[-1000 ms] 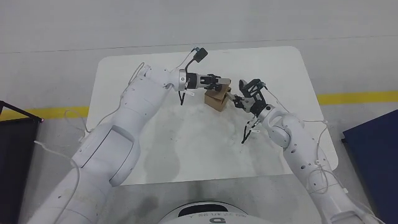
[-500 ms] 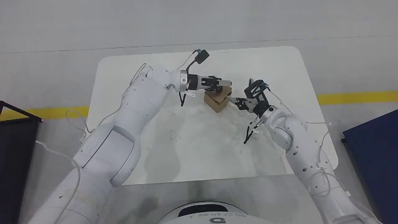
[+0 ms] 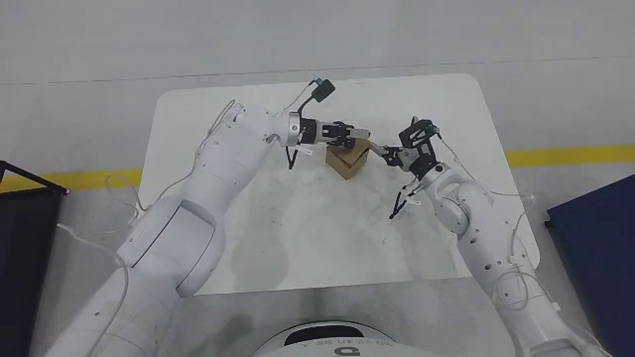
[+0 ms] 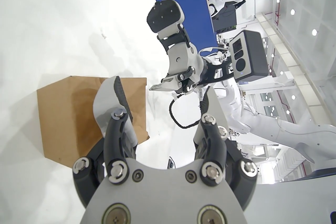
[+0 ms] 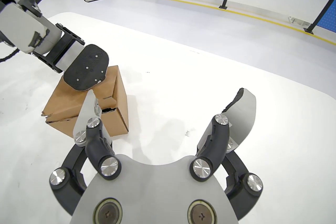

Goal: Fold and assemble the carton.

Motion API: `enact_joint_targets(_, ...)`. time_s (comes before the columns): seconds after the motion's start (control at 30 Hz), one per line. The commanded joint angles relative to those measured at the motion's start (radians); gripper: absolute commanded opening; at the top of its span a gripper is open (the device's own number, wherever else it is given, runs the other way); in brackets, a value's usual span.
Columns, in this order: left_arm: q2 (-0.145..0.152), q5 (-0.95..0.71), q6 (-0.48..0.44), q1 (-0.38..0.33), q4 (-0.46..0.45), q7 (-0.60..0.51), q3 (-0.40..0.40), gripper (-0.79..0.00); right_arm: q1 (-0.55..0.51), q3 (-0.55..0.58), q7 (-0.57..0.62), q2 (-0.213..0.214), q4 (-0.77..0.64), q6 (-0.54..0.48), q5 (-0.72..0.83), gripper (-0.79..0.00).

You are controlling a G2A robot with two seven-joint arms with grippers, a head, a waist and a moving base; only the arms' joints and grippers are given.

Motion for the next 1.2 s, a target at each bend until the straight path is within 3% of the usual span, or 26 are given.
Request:
enact_joint_targets(0.0, -0.001, 0.001, 0.001, 0.0, 0.001, 0.001, 0.0, -0.179, 0.016, -0.014, 0.004, -0.004, 0.018, 0.009, -0.004, -0.049)
enact_joint_targets(0.43, 0.001, -0.002, -0.002, -0.002, 0.004, 0.008, -0.011, -0.169, 0.042, -0.028, 0.001, -0.009, 0.063, 0.019, -0.029, -0.08)
enact_joint_targets(0.6, 0.013, -0.023, -0.033, -0.011, 0.021, 0.032, -0.036, -0.108, 0.021, -0.003, -0.032, -0.006, 0.027, -0.008, 0.013, -0.123)
enact_joint_targets(0.63, 0.018, -0.027, -0.042, -0.013, 0.028, 0.038, -0.042, -0.089, 0.018, 0.002, -0.036, -0.005, 0.021, -0.019, 0.024, -0.191)
enact_joint_targets(0.7, 0.03, -0.028, -0.06, -0.017, 0.043, 0.05, -0.054, -0.071, 0.013, 0.013, -0.032, -0.003, 0.014, -0.04, 0.038, -0.234)
enact_joint_targets(0.77, 0.045, -0.029, -0.079, -0.02, 0.06, 0.065, -0.068, -0.062, 0.012, 0.024, -0.024, 0.0, 0.015, -0.061, 0.052, -0.394)
enact_joint_targets(0.83, 0.061, -0.03, -0.095, -0.018, 0.072, 0.076, -0.081, -0.065, 0.017, 0.034, -0.009, 0.001, 0.025, -0.057, 0.049, -0.425)
enact_joint_targets(0.9, 0.077, -0.029, -0.108, -0.012, 0.078, 0.081, -0.093, -0.062, 0.028, 0.033, 0.007, 0.001, 0.039, -0.052, 0.042, -0.514)
enact_joint_targets(0.97, 0.093, -0.032, -0.115, 0.0, 0.075, 0.087, -0.104, -0.062, 0.054, 0.025, 0.047, 0.0, 0.072, -0.047, 0.038, -0.785)
enact_joint_targets(1.17, 0.132, -0.049, -0.081, 0.092, -0.041, 0.053, -0.121, -0.031, 0.146, -0.033, 0.121, -0.013, 0.186, -0.098, 0.04, -0.785)
